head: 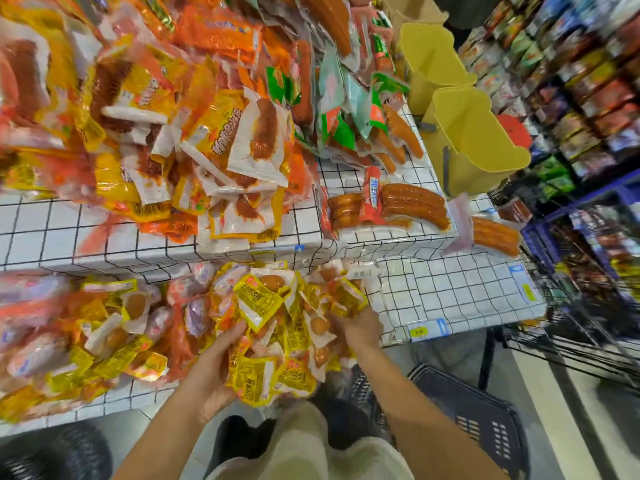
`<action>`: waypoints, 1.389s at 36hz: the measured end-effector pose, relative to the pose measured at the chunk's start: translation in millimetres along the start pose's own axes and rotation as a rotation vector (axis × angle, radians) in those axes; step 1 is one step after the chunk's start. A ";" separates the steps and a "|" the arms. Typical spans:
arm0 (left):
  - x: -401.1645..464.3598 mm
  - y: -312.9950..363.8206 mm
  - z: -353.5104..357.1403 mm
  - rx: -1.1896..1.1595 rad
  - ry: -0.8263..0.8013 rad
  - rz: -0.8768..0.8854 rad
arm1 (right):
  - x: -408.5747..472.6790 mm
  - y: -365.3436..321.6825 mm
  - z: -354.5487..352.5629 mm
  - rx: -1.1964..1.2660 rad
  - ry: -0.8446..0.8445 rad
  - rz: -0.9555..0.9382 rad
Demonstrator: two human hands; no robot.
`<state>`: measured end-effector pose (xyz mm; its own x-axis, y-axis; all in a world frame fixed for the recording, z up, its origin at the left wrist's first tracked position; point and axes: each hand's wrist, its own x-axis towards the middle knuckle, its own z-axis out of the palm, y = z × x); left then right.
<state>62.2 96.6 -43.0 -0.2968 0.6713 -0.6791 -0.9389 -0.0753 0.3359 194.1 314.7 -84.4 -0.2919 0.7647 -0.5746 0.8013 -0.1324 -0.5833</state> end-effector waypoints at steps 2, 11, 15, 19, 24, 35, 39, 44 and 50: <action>0.2 3.0 -0.1 0.019 -0.006 -0.012 | -4.1 -2.7 2.9 0.167 -0.055 -0.006; -0.9 9.8 0.2 0.058 0.011 -0.040 | -3.3 -15.2 5.6 0.588 -0.147 0.283; -0.9 7.6 3.0 0.087 0.021 -0.040 | 0.5 -4.2 -7.0 0.637 -0.297 0.268; -3.7 3.3 7.5 0.114 0.045 -0.041 | -7.8 24.7 -29.3 0.859 -0.341 0.229; -12.3 -11.1 19.0 0.188 0.057 -0.035 | -31.0 70.8 -62.0 0.983 -0.286 0.110; -40.5 -97.3 70.4 0.372 -0.048 -0.082 | -130.6 152.4 -159.9 1.206 -0.053 -0.021; -52.8 -143.1 89.8 0.409 -0.079 -0.089 | -166.2 197.8 -192.4 1.273 0.024 -0.010; -59.5 -201.9 106.2 0.446 -0.111 -0.160 | -203.9 265.4 -217.4 1.373 0.122 0.008; -52.3 -266.5 119.2 0.565 -0.097 -0.232 | -231.3 351.9 -228.6 1.450 0.302 0.151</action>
<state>348.6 169.4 -19.2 -0.0534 0.6893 -0.7225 -0.7319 0.4652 0.4979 663.0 235.4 -25.6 0.0070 0.7613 -0.6483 -0.4440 -0.5786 -0.6842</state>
